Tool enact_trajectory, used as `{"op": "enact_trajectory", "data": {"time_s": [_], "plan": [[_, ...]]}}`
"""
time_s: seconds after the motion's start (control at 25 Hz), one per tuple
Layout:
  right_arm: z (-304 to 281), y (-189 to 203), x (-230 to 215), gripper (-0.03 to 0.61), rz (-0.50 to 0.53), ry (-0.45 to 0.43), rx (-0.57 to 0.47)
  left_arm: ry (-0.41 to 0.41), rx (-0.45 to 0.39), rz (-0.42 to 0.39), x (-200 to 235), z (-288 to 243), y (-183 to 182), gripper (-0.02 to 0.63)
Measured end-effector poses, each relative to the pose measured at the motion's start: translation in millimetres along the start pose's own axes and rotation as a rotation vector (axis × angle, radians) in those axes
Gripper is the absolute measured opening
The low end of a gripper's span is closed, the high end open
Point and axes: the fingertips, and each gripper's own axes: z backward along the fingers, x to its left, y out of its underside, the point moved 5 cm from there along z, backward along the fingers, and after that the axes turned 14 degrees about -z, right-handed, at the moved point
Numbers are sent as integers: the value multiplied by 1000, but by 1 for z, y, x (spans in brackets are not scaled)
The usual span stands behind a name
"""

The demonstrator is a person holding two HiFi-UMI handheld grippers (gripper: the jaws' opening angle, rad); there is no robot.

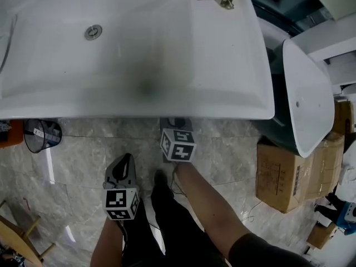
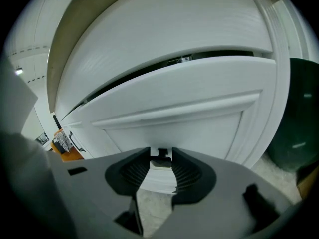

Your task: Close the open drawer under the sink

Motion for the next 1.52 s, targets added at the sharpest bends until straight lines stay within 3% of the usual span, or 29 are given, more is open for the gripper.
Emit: {"op": "enact_trajectory", "data": {"time_s": [0.36,0.56,1.12,1.36,1.52], "plan": [[8,2,0,146,-40,-5,33,-41,-8,23,0,10,-8,20],[39,0,17,146,-53,6,34,-37,-38,17,7,32,-30,20],[183,-17,140,128,10,58,-111,54,-156,-129,79,170,-85,20],[246,-10,189,57,-25,77,-204,110,-214,-193,103,235,-91,20],[293,8,211,43,-74,107,-261,175,-262,-247,110,265,-94,20]]}}
